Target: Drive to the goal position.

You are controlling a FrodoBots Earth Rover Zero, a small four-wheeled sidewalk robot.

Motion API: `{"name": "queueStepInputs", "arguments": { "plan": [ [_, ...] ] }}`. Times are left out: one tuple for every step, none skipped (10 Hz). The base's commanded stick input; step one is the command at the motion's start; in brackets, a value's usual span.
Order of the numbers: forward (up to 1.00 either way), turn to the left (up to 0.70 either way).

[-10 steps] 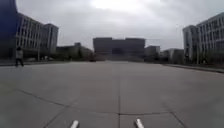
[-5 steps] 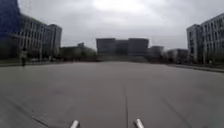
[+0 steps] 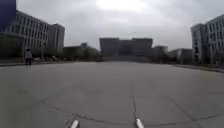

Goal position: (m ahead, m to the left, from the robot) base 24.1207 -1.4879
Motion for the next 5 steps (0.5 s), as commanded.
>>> {"name": "queueStepInputs", "arguments": {
  "plan": [
    [1.0,0.06],
    [1.0,0.06],
    [1.0,0.06],
    [1.0,0.06],
    [1.0,0.06]
  ]
}}
